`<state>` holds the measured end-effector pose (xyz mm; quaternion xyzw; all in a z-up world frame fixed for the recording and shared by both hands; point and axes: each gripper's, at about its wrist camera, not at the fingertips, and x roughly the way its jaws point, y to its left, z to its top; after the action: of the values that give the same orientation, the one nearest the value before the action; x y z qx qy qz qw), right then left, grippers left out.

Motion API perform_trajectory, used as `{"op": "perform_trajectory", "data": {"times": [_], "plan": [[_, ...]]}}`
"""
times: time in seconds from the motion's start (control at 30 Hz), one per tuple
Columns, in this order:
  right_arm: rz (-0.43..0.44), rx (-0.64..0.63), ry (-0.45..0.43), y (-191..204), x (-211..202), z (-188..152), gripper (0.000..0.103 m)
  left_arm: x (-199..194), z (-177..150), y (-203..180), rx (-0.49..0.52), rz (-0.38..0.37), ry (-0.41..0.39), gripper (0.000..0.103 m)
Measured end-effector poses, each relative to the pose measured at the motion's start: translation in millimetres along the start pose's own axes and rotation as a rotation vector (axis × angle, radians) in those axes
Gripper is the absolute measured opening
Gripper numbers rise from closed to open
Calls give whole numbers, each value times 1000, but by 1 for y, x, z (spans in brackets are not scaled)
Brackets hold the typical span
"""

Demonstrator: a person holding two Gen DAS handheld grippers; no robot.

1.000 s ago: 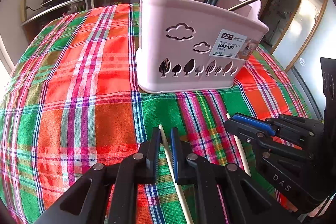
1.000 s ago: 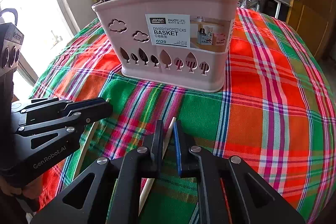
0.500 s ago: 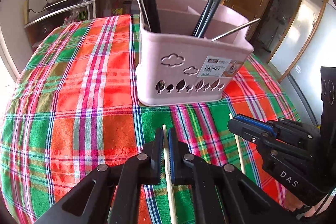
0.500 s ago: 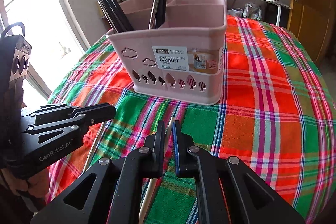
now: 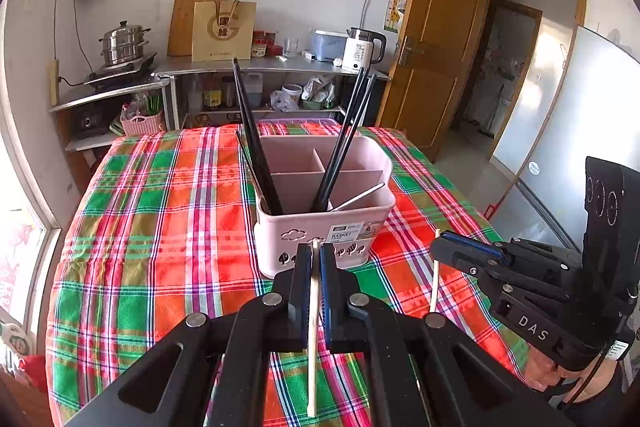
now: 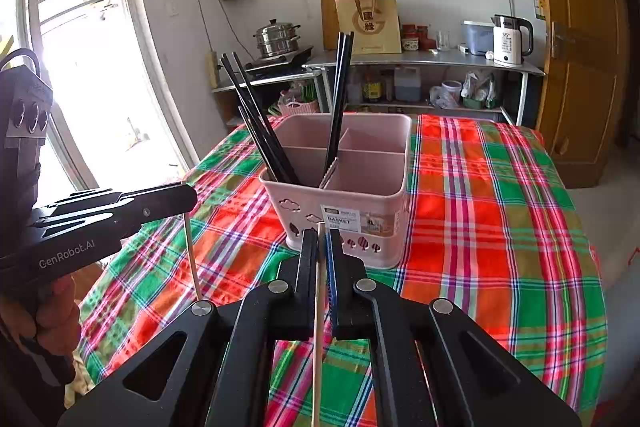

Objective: Organize utensils
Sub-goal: 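Lift both wooden chopsticks and carry them over the pink basket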

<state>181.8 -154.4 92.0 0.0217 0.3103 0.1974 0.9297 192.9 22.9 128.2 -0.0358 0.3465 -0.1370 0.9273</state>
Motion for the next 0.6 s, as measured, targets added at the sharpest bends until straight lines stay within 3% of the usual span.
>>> {"op": "perform_trajectory", "data": {"times": [0.6], "plan": [[11, -38, -80, 7, -35, 5, 4, -23, 5, -10, 23, -9, -26, 4]]}}
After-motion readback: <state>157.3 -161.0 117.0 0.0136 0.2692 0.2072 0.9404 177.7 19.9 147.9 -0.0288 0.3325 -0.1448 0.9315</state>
